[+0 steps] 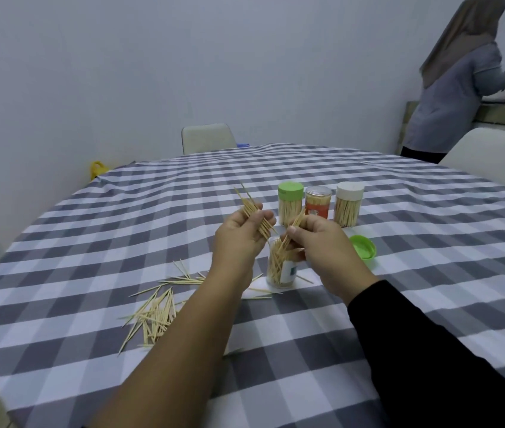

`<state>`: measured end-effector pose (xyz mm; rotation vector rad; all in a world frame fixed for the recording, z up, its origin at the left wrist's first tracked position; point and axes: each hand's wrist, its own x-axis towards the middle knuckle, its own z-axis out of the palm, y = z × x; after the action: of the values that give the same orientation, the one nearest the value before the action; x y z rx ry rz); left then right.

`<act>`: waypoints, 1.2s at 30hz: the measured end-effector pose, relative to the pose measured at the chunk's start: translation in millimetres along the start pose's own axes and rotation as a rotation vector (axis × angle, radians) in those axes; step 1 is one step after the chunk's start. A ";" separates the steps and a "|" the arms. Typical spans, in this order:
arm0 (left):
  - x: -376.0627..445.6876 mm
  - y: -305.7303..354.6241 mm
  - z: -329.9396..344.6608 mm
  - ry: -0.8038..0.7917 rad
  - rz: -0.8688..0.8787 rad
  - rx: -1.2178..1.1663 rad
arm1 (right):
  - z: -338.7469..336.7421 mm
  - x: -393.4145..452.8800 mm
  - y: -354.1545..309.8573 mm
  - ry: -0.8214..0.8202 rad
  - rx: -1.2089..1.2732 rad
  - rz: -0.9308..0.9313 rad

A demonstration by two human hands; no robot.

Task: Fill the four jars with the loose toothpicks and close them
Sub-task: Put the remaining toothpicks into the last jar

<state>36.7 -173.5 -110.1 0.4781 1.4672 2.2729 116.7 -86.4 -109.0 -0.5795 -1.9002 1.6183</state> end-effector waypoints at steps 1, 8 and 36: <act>-0.3 -0.5 0.6 -0.003 0.000 -0.025 | -0.5 -0.1 0.7 -0.003 0.009 0.009; 0.9 -6.0 2.0 -0.062 0.067 0.052 | -1.6 -3.3 2.1 -0.045 0.056 0.016; -12.7 -16.4 -1.2 -0.169 0.024 0.547 | -0.6 -3.1 16.4 0.024 -0.244 -0.041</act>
<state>49.4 -174.7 -126.5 0.8221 1.9909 1.7697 118.8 -85.2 -125.5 -0.6503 -2.0930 1.3575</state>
